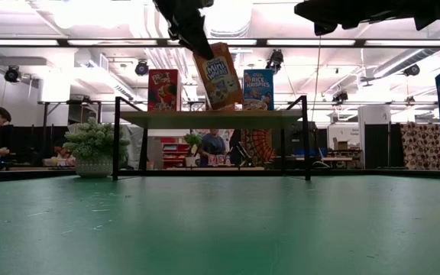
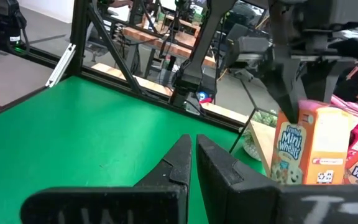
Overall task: Stack cereal on shelf
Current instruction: Put the orange cereal box on the shelf aligned with the other orange cereal boxes
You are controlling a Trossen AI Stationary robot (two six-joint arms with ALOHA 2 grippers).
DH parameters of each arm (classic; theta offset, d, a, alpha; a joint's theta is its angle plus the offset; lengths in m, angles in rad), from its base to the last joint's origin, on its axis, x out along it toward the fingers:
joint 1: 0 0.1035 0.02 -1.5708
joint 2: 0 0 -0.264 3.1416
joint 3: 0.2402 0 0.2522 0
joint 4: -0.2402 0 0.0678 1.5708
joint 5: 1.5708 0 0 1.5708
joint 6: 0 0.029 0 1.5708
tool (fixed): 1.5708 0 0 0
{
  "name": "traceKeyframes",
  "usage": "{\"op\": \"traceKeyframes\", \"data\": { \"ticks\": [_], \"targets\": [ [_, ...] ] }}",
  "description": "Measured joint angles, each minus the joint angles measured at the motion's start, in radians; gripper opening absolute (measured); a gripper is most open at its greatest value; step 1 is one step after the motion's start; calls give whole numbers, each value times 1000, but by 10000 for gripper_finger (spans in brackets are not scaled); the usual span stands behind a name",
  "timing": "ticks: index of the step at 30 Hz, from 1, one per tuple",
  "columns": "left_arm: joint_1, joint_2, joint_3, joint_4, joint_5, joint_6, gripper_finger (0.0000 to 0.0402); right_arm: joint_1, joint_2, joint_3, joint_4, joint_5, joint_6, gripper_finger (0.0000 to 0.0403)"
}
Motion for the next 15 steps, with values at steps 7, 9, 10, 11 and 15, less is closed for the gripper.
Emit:
{"op": "traceKeyframes", "data": {
  "ticks": [7, 9, 10, 11, 15],
  "targets": [
    [14, 22, 7, 34, 0, 25, 140, 0, 0, 0, -8, 1, -2, 13],
    [19, 24, 7, 49, 0, 36, 140, 0, 0, 0, -8, 1, -2, 13],
    [21, 24, 7, 52, 0, 39, 140, 0, 0, 0, -8, 2, -2, 13],
    [22, 24, 7, 54, -1, 45, 140, 0, 0, 0, -9, 2, -2, 13],
    [26, 24, 7, 54, -1, 55, 140, 0, 0, 0, -9, 2, -2, 13]
  ]
}}
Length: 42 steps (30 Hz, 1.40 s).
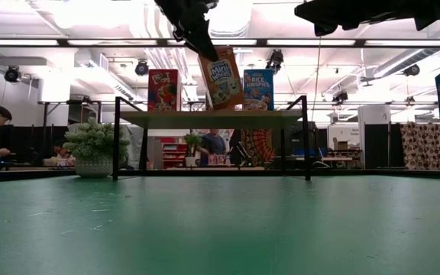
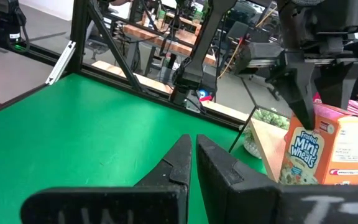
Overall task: Stack cereal on shelf
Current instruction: Put the orange cereal box on the shelf aligned with the other orange cereal boxes
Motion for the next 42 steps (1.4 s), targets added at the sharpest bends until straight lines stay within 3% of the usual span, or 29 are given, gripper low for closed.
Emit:
{"op": "traceKeyframes", "data": {
  "ticks": [42],
  "targets": [
    [14, 0, 0, 54, -3, 18, 160, 0, 0, 0, -4, 0, -1, 13]
  ]
}}
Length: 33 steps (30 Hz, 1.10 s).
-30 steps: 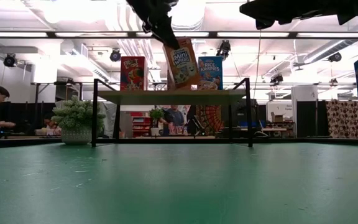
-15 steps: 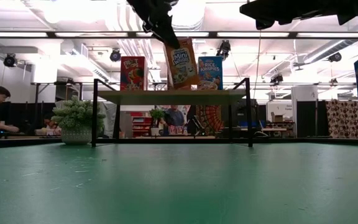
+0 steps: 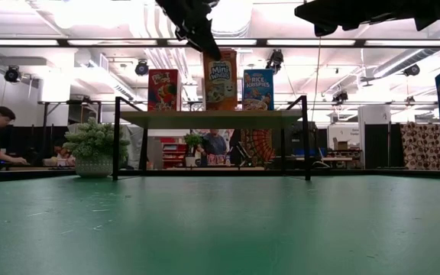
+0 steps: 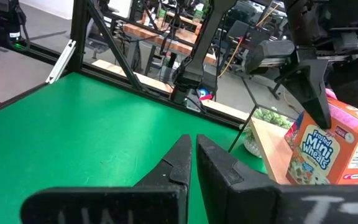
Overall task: Stack cereal on shelf
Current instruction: Put the orange cereal box on the shelf aligned with the other orange cereal boxes
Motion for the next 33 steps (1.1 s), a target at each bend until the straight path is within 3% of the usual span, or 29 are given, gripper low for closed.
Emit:
{"op": "traceKeyframes", "data": {
  "ticks": [16, 29, 33],
  "targets": [
    [21, 0, 0, 4, 0, -30, 218, 0, 0, 0, 0, 0, 0, 13],
    [19, -9, 0, 2, -5, 39, 220, 0, 0, 0, -1, 0, 0, 13],
    [18, -12, 52, -38, -46, 43, 220, 0, 0, 0, -1, 0, 0, 13]
  ]
}}
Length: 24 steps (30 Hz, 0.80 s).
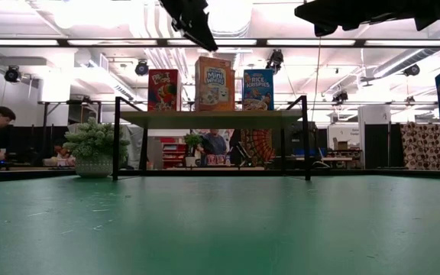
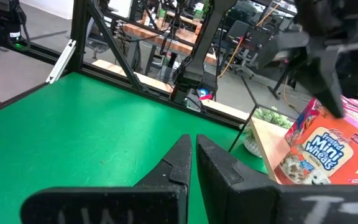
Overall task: Stack cereal on shelf
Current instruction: Put the orange cereal box on the shelf aligned with the other orange cereal boxes
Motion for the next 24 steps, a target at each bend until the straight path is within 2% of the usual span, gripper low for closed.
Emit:
{"op": "traceKeyframes", "data": {
  "ticks": [9, 13, 17, 24],
  "targets": [
    [-28, -2, 169, -203, 0, -58, 219, 0, 0, 0, -8, 0, 2, 13],
    [-52, -7, 189, -320, 0, -119, 211, 0, 0, 0, -11, 0, 12, 13],
    [-82, -13, 135, -376, 0, -143, 196, 0, 0, 0, -12, 0, 12, 13],
    [-95, -13, -21, -307, -58, -141, 145, 0, 0, 0, -12, 0, 12, 13]
  ]
}}
